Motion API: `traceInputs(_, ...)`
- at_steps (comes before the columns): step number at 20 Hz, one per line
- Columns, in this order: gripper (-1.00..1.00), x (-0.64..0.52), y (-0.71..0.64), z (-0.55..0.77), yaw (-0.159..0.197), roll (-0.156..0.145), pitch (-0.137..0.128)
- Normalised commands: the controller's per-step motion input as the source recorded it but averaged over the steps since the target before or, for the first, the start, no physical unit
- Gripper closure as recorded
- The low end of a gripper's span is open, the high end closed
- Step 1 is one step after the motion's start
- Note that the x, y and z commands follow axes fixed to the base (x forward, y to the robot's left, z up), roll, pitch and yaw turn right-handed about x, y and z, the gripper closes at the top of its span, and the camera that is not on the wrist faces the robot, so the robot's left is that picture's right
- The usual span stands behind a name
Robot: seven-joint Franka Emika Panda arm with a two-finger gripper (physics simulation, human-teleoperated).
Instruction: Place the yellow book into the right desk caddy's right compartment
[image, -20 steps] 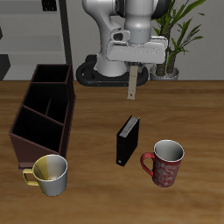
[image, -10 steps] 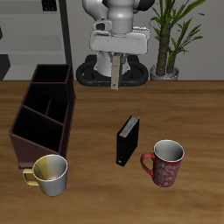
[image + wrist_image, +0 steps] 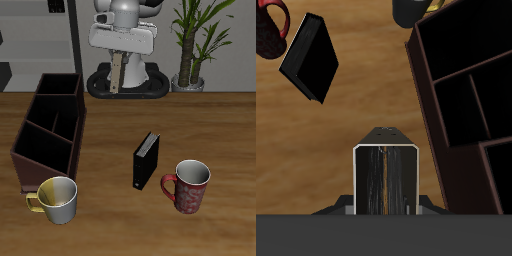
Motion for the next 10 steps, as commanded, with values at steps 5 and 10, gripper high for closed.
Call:
traceInputs(5, 1.0, -0.1, -0.22, 0.17, -0.041, -0.036, -0.012)
traceInputs(10, 1.0, -0.07, -0.36, 0.2, -0.073, -0.035, 0.008)
